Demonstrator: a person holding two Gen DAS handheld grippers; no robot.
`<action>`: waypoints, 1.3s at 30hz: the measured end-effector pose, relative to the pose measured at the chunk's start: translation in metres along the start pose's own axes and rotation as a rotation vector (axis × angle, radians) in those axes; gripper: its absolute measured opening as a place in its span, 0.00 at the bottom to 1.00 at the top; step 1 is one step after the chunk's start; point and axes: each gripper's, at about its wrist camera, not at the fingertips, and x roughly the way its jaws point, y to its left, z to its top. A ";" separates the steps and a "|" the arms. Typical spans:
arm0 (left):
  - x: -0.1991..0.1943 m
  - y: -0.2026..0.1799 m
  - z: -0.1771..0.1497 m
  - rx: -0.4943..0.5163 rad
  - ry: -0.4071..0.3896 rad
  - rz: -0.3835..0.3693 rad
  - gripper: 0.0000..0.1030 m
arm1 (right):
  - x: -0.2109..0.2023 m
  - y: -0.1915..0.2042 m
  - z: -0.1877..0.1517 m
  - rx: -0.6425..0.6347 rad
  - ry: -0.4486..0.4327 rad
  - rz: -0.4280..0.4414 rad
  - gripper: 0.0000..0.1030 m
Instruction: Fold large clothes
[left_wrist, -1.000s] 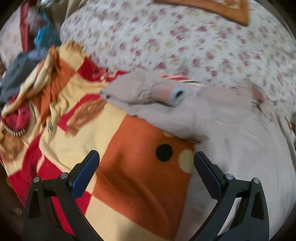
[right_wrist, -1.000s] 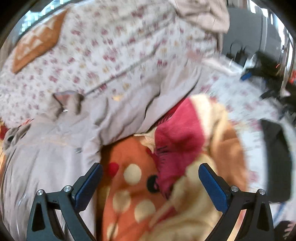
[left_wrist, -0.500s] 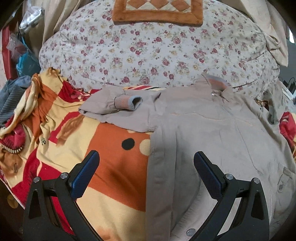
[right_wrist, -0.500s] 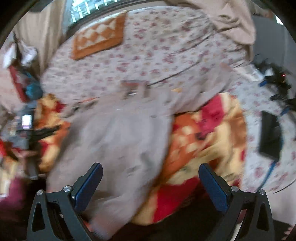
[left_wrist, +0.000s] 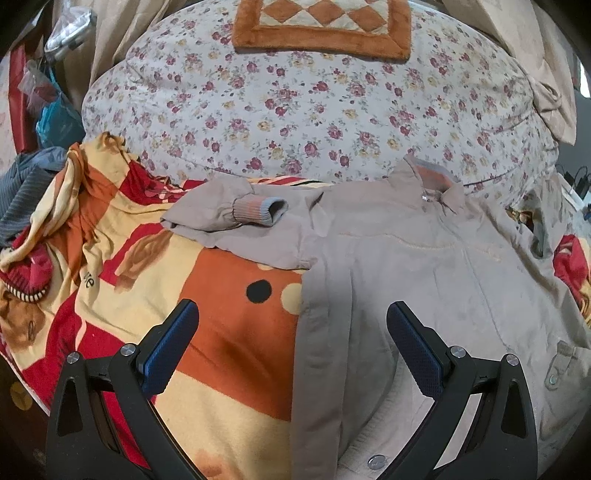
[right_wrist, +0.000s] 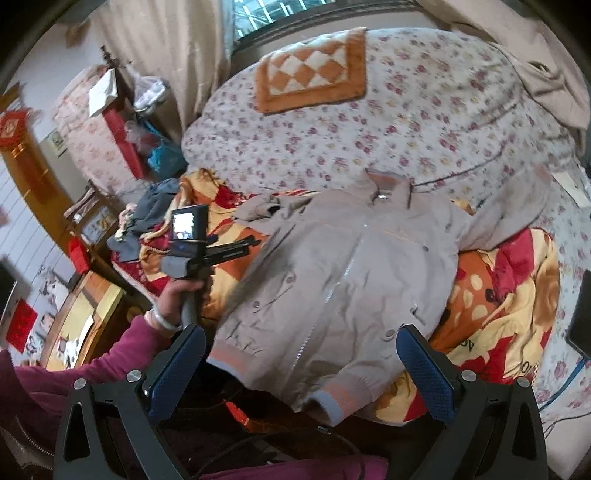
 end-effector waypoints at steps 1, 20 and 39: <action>-0.001 0.001 0.000 -0.008 -0.002 -0.005 0.99 | -0.005 0.000 0.000 0.008 -0.017 -0.006 0.99; 0.002 -0.009 0.006 -0.016 0.006 -0.021 0.99 | 0.022 -0.006 -0.024 0.092 0.062 0.020 1.00; 0.040 -0.028 0.015 -0.059 0.064 0.022 0.99 | 0.237 -0.085 0.076 0.125 -0.030 -0.220 1.00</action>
